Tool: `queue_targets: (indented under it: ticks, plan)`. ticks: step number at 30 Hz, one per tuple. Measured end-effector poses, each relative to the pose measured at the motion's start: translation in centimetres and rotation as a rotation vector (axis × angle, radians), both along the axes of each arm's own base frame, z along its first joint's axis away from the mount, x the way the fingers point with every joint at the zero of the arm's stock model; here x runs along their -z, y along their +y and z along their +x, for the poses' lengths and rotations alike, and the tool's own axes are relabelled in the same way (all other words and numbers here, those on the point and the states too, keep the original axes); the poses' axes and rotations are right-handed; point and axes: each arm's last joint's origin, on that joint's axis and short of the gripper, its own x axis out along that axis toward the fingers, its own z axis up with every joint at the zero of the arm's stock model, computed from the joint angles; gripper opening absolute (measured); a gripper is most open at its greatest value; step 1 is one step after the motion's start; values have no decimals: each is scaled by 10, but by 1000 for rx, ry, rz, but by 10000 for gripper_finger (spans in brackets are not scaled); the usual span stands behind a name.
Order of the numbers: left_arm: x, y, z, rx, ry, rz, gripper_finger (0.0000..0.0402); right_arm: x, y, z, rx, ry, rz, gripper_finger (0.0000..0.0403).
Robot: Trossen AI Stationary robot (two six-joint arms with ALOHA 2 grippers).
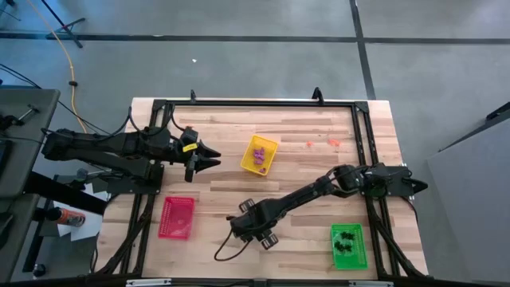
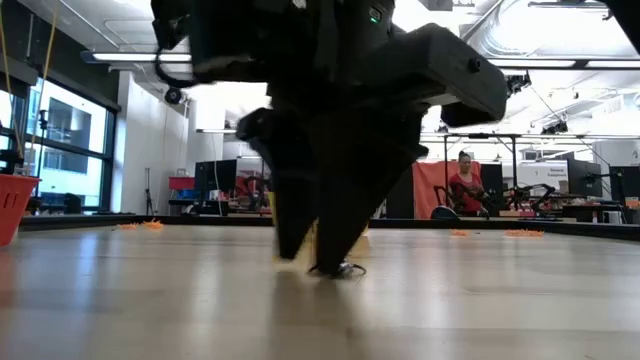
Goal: Sort Halloween decoration
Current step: Put the black spider toy into the green bin
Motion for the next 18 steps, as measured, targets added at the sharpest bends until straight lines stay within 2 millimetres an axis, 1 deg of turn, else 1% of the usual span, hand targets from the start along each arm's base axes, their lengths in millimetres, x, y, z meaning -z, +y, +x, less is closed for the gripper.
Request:
queue_targets:
  ticks: [1,3,5,7,12,16,18]
  plan:
    - [0,0,0,-5,-1,1,156,-4,-3,-1,8,11,11,186]
    - [3,0,0,-10,9,2,156,-18,-7,1,43,-11,61,186]
    - [6,0,0,-12,18,-6,156,-31,-10,-2,71,-12,85,186]
    - [10,0,0,-19,32,-19,156,-38,-10,-5,65,-6,85,186]
    - [19,0,0,-30,59,-43,156,-38,-7,-13,39,51,84,186]
    - [19,0,0,-32,67,-50,156,-25,-10,-16,70,76,74,186]
    - [19,0,0,-32,67,-49,156,-22,-10,-16,59,69,64,186]
